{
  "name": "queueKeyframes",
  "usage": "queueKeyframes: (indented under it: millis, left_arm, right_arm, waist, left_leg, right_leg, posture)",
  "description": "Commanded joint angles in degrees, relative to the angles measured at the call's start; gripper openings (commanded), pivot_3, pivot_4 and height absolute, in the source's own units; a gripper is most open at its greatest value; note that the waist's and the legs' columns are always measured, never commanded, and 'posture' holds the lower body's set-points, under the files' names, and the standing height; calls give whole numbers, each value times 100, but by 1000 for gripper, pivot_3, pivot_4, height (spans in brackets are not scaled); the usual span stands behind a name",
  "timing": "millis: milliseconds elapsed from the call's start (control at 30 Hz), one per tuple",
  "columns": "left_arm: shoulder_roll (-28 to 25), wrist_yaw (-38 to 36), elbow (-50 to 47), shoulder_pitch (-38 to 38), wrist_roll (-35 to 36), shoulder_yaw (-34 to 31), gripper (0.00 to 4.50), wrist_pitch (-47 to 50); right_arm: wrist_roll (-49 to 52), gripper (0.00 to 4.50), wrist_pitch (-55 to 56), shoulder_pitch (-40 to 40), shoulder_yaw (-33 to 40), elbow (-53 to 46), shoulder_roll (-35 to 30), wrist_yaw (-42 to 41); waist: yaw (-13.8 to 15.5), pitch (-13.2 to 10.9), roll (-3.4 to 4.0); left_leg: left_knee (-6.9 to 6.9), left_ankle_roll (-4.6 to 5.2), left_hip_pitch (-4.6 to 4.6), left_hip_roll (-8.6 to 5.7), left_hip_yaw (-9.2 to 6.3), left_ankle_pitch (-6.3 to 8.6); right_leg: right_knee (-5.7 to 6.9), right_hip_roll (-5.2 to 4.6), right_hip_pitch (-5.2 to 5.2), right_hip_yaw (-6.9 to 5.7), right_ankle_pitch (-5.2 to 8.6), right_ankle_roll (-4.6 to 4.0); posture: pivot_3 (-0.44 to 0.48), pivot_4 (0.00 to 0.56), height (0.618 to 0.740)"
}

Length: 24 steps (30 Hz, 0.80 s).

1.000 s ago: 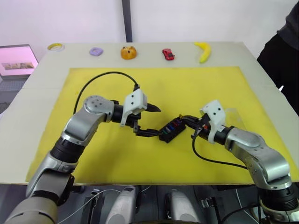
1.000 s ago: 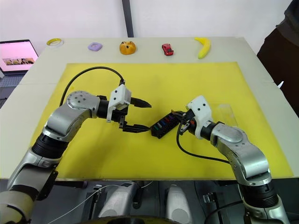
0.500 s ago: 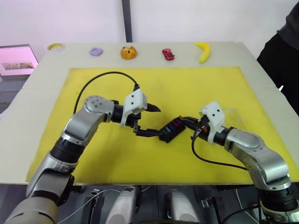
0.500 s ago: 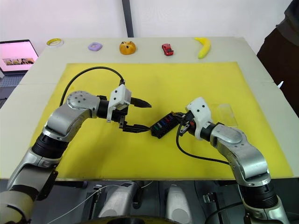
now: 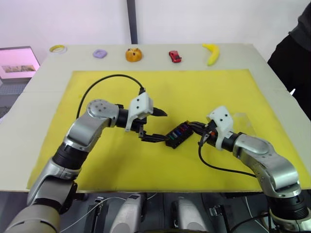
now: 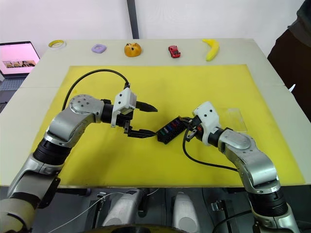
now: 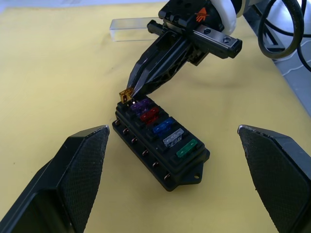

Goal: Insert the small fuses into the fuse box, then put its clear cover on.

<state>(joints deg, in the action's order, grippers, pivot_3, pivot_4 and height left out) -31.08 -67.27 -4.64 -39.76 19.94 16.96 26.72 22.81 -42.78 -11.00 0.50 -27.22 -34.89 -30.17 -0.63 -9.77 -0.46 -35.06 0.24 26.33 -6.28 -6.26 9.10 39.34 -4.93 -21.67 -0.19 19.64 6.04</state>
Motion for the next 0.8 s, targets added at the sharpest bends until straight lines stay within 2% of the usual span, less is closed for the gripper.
queueKeyframes:
  millis: [33,800]
  left_arm:
    - [-1,24,-177,-68,17,-139,4464,-42]
    - [73,89,-170,-64,23,-131,4464,-49]
  right_arm:
    - [-32,0,2,-62,11,-95,-55,-39]
    - [-54,0,-711,-509,-194,-289,-450,-223]
  waist:
    - [0,0,0]
    - [-2,1,0]
  left_leg:
    - [0,0,0,0,0,0]
    - [-3,1,-2,0,-1,1]
  right_leg:
    - [0,0,0,0,0,0]
    - [1,0,4,-1,0,0]
  posture:
    - [0,150,735]
    - [0,150,735]
